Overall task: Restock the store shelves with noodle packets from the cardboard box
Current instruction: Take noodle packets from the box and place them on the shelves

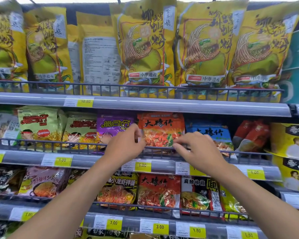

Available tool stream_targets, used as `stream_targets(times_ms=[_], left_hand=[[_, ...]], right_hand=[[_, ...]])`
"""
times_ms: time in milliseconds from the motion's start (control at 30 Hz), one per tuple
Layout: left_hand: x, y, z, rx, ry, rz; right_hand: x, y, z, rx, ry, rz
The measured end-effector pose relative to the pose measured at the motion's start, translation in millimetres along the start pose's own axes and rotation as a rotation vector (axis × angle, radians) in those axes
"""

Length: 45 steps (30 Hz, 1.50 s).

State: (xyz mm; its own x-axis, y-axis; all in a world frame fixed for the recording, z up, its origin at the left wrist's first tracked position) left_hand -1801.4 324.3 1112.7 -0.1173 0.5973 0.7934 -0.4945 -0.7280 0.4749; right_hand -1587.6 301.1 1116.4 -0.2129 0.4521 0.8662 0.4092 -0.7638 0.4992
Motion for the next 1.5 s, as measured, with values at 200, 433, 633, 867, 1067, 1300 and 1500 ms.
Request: stream_targets(times_ms=[200, 433, 633, 867, 1067, 1300, 1500], left_hand=[[24, -15, -22, -0.042, 0.186, -0.06], [34, -28, -37, -0.011, 0.221, -0.135], [38, -30, -33, -0.007, 0.193, -0.117], [24, -16, -32, 0.09, 0.129, 0.031], [17, -22, -30, 0.042, 0.101, 0.011], [14, -37, -33, 0.046, 0.185, -0.132], [13, -40, -33, 0.017, 0.238, -0.173]], right_hand=[[21, -15, 56, 0.009, -0.434, -0.067], [21, -36, 59, 0.13, -0.464, -0.309], [28, -33, 65, 0.162, -0.523, -0.278], [18, -30, 71, 0.195, -0.475, -0.164], [-3, 43, 136, -0.264, -0.522, -0.066], [-19, 41, 175, -0.304, -0.697, -0.229], [-14, 14, 177, -0.035, -0.759, -0.279]])
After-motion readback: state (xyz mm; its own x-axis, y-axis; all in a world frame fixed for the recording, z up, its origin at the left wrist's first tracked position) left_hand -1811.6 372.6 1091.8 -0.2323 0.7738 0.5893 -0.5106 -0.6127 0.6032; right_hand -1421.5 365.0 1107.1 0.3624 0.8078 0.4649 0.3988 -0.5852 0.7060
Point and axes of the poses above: each hand's wrist, its own x-axis towards the middle knuckle, its own y-axis out of the back of the hand, z = x × y, the point moved 10 cm from there along x, towards the middle knuckle, and after that the axes turned 14 degrees about z, right-handed, at the moved point
